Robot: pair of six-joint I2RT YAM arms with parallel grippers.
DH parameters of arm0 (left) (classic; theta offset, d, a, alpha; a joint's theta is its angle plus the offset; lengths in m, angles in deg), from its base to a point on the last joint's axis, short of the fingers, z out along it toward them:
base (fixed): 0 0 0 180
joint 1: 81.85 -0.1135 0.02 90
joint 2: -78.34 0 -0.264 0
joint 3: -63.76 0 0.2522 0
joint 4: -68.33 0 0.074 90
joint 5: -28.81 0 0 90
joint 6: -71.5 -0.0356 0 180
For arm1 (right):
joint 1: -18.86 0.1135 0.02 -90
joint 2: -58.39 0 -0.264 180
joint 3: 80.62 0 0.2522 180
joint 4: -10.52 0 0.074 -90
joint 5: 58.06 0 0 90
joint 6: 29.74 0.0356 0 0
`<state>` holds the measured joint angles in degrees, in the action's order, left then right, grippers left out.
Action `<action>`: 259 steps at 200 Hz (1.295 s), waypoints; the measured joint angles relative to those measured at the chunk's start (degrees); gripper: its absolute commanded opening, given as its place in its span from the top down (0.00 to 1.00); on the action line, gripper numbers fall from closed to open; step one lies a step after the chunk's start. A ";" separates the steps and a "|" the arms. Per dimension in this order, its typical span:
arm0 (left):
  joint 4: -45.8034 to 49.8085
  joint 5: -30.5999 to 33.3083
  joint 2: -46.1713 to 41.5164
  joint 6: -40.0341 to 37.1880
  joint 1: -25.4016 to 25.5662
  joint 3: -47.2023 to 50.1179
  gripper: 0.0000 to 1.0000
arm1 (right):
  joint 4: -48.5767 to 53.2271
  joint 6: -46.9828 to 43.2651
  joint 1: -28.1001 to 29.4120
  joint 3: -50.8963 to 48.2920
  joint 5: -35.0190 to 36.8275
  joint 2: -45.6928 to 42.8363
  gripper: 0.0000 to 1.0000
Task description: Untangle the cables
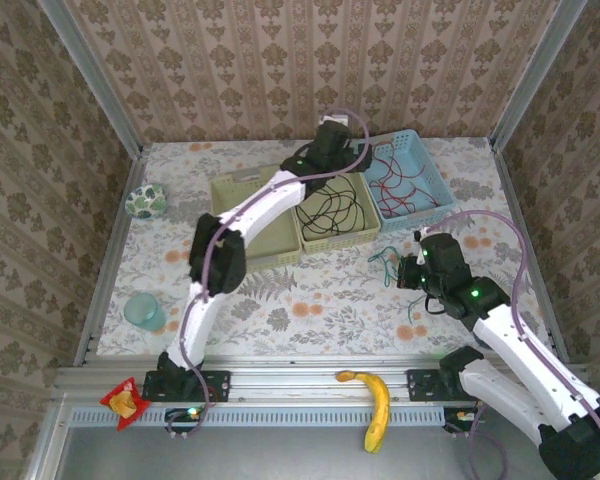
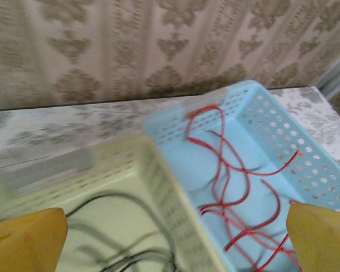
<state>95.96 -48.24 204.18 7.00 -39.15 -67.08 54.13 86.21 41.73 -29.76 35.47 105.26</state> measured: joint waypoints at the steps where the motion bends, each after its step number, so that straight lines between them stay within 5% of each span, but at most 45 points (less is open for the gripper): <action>1: -0.07 0.22 -0.39 0.04 0.00 0.52 0.00 | -0.07 -0.07 0.09 0.04 -0.02 0.15 1.00; 30: 0.33 14.14 -20.39 5.46 0.66 21.16 0.00 | -2.34 -1.20 4.46 1.73 -0.61 5.09 1.00; 66: 16.17 31.17 -38.10 23.50 -0.35 37.88 0.00 | -6.47 -3.96 10.10 9.73 -3.89 16.94 1.00; 135: 29.40 37.07 -46.95 35.76 -4.90 49.66 0.00 | -7.32 -4.61 12.02 47.98 -14.97 58.16 1.00; 151: 30.01 37.05 -46.95 36.04 -4.79 49.46 0.00 | -6.73 -4.24 12.28 54.16 -16.39 64.54 0.72; 160: 30.12 37.05 -46.95 36.04 -4.63 49.37 0.00 | -6.47 -3.58 12.44 55.95 -17.31 66.60 0.64; 204: 24.83 34.34 -46.93 31.34 -4.11 49.31 0.00 | -8.98 -1.70 12.48 52.26 -18.10 63.47 0.58; 259: 6.10 25.51 -38.05 13.77 4.46 47.19 0.00 | -11.23 4.15 5.07 28.28 -10.51 36.02 0.54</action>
<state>102.06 -22.73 166.13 20.77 -34.70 -19.89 42.89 90.37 46.81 -1.48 24.96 141.28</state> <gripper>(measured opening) 0.999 0.453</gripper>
